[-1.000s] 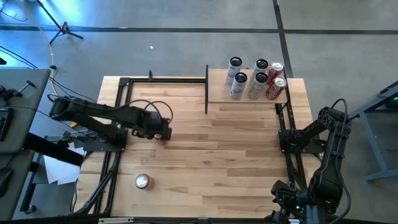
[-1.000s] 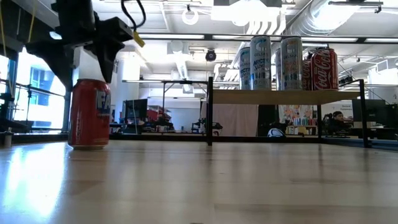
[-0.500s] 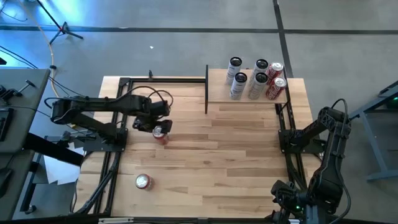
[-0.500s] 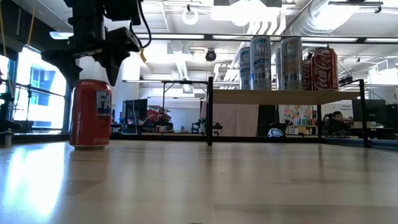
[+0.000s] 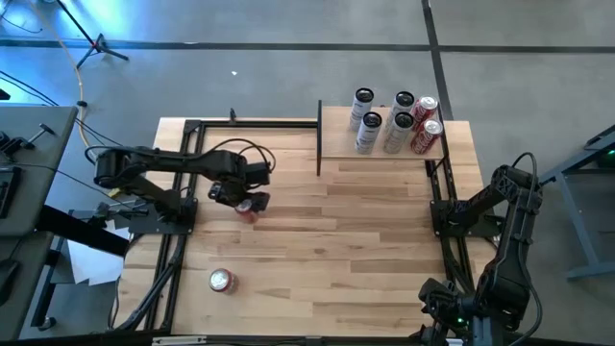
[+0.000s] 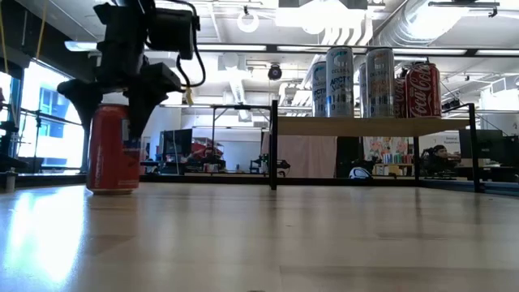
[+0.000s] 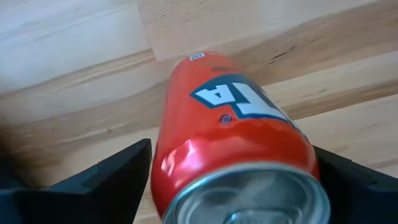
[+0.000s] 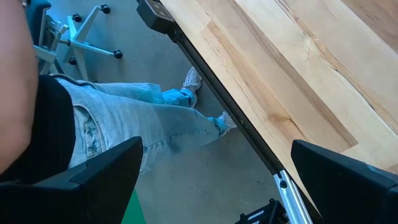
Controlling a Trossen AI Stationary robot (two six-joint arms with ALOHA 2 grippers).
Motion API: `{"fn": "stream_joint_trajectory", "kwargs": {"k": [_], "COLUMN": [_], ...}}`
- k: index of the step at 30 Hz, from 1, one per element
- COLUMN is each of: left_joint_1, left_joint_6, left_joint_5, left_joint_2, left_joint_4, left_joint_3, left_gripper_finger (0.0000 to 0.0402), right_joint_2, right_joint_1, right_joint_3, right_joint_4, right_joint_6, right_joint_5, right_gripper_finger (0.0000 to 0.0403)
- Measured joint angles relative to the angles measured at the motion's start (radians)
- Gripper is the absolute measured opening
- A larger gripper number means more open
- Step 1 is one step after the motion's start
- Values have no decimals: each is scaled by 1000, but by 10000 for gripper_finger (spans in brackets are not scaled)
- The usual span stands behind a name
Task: Place canned beverage on shelf
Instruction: Put the orange soda can on the shelf
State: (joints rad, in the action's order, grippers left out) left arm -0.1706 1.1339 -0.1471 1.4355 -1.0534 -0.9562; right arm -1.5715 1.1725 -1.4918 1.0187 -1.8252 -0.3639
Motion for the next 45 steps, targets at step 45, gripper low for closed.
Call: {"fn": "stream_joint_trajectory", "kwargs": {"k": [45], "left_joint_1": [82], "left_joint_6": [-1226], "left_joint_5": [237], "left_joint_2": [9], "left_joint_4": [-109], "left_joint_3": [-4], "left_gripper_finger": [278], "right_joint_2": [0], "right_joint_1": [0], "right_joint_3": [0], "right_joint_4": [0], "right_joint_6": [0], "right_joint_5": [0], "right_gripper_finger": [399]}}
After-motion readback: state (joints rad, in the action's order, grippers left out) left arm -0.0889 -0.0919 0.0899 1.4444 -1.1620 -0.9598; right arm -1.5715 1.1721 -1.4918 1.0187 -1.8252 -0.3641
